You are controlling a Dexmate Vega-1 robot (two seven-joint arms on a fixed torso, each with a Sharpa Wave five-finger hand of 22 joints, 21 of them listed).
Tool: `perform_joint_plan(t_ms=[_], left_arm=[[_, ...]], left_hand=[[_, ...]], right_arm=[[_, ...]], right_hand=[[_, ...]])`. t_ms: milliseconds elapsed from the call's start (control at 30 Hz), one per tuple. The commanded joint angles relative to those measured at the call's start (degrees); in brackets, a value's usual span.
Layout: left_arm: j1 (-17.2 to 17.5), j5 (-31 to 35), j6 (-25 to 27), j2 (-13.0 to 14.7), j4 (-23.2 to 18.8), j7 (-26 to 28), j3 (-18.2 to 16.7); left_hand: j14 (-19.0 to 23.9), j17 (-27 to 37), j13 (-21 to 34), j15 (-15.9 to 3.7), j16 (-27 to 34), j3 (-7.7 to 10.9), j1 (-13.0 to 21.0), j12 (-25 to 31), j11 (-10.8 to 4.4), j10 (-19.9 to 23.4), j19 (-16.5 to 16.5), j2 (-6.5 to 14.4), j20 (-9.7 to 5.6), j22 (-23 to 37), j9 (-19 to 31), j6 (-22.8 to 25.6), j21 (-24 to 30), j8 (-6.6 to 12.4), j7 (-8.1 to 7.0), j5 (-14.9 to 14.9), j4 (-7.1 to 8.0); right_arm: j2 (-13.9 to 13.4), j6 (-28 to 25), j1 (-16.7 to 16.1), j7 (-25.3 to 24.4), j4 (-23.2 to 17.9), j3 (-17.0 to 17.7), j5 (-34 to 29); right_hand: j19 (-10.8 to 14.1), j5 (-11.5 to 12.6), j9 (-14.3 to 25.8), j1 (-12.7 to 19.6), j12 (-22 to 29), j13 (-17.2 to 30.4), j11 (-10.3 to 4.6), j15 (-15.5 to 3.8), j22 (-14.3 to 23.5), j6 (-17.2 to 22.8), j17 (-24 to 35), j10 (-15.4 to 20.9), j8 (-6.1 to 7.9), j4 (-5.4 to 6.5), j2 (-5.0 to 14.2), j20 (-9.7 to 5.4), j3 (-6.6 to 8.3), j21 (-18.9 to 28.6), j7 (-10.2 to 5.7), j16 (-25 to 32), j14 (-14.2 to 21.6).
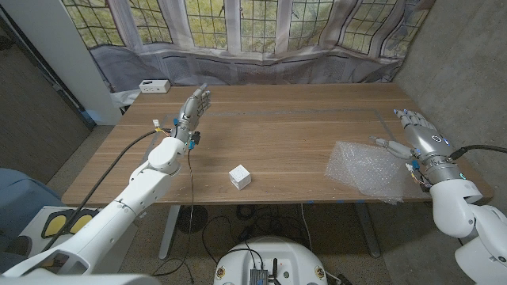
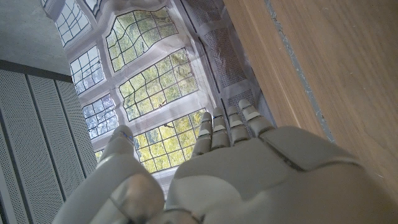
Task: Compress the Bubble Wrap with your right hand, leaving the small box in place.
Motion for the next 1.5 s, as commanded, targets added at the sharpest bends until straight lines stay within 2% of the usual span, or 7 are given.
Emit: perform_joint_plan(t_ms=[33,367,800,1067,1167,1367,1500], left_arm=[[0.1,0.08,-0.25,-0.25,0.16,0.4,-0.13],[0.37,0.07,0.02,-0.26,-0.09,0.83,-0.24],[-0.03,-0.11,0.64,-0.35,-0.04,0.13,0.38],[-0.04,-0.2,1.07,-0.06,-0.22,0.03,0.38],[0.0,-0.25,1.43,0.15,-0.36,0.06,0.33],[0.13,-0.33,1.55,0.14,-0.4,0.37,0.2],[0.12,-0.39,1.86,0.34,-0.53,0.24,0.24]], left_hand=[[0.56,0.17,0.03,-0.28,-0.02,0.21,0.4,-0.15,-0.05,0.6,0.1,0.18,0.52,0.05,0.1,0.62,0.12,-0.17,0.17,-0.13,-0.32],[0.46,0.17,0.03,-0.37,-0.09,0.25,0.5,-0.2,0.02,0.67,0.16,0.29,0.8,0.06,0.1,0.73,0.12,-0.19,0.02,-0.17,-0.35],[0.4,0.17,0.04,-0.34,-0.14,0.32,0.62,-0.26,-0.15,0.79,0.09,0.44,0.91,0.07,0.1,0.87,0.07,-0.24,0.1,-0.21,-0.37],[0.33,0.17,0.05,-0.32,-0.18,0.36,0.71,-0.34,-0.21,0.72,0.0,0.55,0.97,0.08,0.11,0.84,0.02,-0.3,0.06,-0.23,-0.38],[0.3,0.17,0.05,-0.32,-0.2,0.37,0.73,-0.36,-0.21,0.71,-0.07,0.57,1.16,0.08,0.11,0.82,-0.01,-0.32,0.1,-0.24,-0.39],[0.36,0.17,0.05,-0.32,-0.18,0.4,0.78,-0.4,-0.17,0.72,-0.13,0.63,1.19,0.08,0.11,0.88,-0.04,-0.33,0.09,-0.25,-0.4],[0.35,0.17,0.06,-0.32,-0.18,0.41,0.81,-0.4,-0.26,0.77,-0.13,0.67,1.25,0.08,0.11,0.87,-0.04,-0.35,0.05,-0.26,-0.4]], right_arm=[[-3.82,-9.15,1.44,8.05,-1.62,-2.15,-1.36],[-7.24,-13.78,2.5,12.66,-2.43,-3.06,0.9],[-9.82,-15.58,4.62,12.53,-1.2,-5.0,7.0],[-12.19,-16.4,6.67,11.7,0.34,-6.93,11.6],[-13.66,-17.63,7.42,11.47,0.45,-7.94,12.56],[-16.82,-20.21,9.01,11.62,0.94,-9.77,15.19],[-18.49,-21.85,9.88,11.08,1.11,-10.93,17.14]], right_hand=[[0.8,0.61,0.26,0.81,0.24,0.24,0.26,1.09,0.23,-0.65,0.08,-0.17,0.39,-0.21,-0.39,0.15,-0.02,0.37,0.02,0.53,0.47],[1.77,0.85,0.22,1.91,0.12,0.19,1.68,1.85,0.22,-3.33,-0.02,-1.84,0.14,-0.09,-1.55,0.33,-0.17,0.5,2.01,0.57,-0.07],[1.77,1.19,0.21,2.86,-0.15,0.09,3.01,3.11,0.18,-7.66,-0.12,-4.85,-0.23,0.27,-2.46,0.45,-0.37,0.19,3.77,0.3,-1.61],[1.68,1.28,0.21,2.59,-0.24,0.06,3.24,3.8,0.19,-8.6,-0.12,-6.19,-0.07,0.56,-3.03,0.49,-0.79,0.09,3.72,0.03,-2.81],[1.58,1.39,0.23,2.74,-0.04,0.05,3.02,3.79,0.19,-7.86,-0.13,-6.43,0.51,0.66,-3.09,0.51,-0.85,0.01,2.75,0.09,-3.08],[1.44,1.5,0.27,2.9,0.04,0.05,2.42,3.51,0.2,-7.54,-0.14,-6.84,0.77,0.73,-3.15,0.52,-0.9,-0.07,2.28,0.05,-3.57],[-0.22,1.65,0.29,3.14,0.13,0.04,2.31,3.29,0.15,-8.51,-0.13,-7.67,0.65,0.86,-3.23,0.51,-1.01,-0.7,2.12,-0.32,-5.44]])
